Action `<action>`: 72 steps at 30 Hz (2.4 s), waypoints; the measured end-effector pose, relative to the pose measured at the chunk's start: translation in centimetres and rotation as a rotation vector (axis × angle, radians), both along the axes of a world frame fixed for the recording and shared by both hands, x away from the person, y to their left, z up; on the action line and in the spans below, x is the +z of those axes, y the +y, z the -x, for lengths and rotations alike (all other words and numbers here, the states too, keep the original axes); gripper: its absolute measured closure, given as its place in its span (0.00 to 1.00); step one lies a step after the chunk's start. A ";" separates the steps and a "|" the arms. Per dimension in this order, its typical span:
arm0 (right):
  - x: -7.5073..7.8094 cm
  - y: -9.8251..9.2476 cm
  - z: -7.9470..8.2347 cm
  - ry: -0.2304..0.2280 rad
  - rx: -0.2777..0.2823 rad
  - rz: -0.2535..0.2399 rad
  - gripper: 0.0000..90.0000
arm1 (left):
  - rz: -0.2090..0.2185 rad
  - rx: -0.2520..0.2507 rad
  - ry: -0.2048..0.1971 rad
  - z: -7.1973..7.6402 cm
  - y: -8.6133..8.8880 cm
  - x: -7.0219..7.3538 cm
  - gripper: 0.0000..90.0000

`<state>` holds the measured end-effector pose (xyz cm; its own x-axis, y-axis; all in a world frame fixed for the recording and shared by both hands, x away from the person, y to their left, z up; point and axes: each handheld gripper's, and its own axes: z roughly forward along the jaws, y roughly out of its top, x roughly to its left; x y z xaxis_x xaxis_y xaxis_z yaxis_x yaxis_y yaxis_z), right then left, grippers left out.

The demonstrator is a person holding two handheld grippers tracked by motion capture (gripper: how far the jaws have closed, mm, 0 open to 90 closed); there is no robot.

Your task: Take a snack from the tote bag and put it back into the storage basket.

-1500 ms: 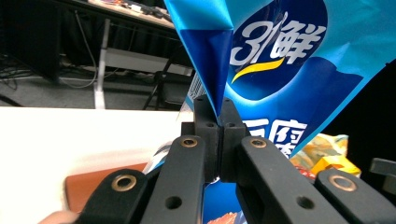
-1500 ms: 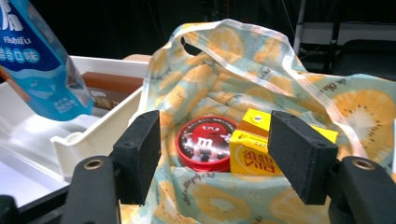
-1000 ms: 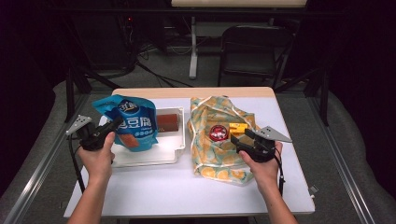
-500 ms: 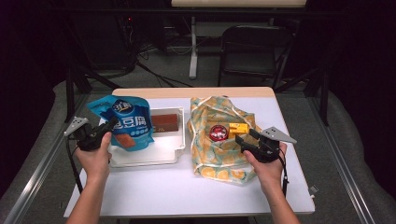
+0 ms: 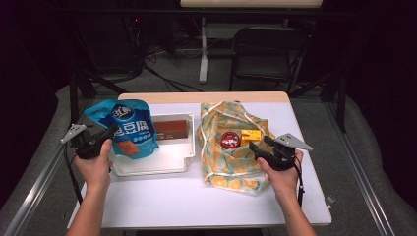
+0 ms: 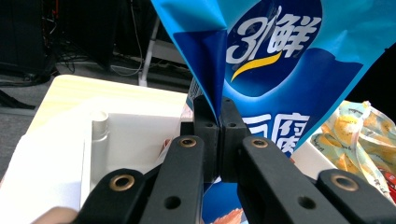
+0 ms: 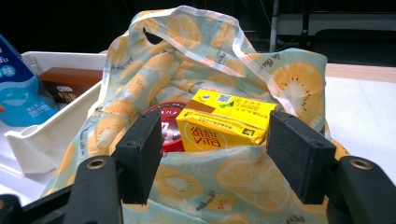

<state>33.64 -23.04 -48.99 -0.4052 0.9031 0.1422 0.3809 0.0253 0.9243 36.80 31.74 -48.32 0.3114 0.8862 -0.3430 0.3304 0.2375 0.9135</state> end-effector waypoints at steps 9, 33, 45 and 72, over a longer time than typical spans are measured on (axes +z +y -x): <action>-0.1 0.2 -0.3 -0.002 -0.019 0.000 0.40 | -0.027 0.017 0.007 1.0 -0.3 0.1 0.69; -0.7 -1.4 -1.0 -0.035 -0.109 -0.011 1.00 | -0.198 0.025 0.011 6.0 -5.5 0.2 0.30; -2.7 -1.2 -2.1 0.040 -0.128 0.011 1.00 | -0.207 -0.049 0.044 5.4 -7.3 -1.1 0.31; -2.2 -2.2 -0.7 0.059 -0.195 0.061 0.95 | -0.215 -0.062 0.060 5.1 -7.6 -1.3 0.32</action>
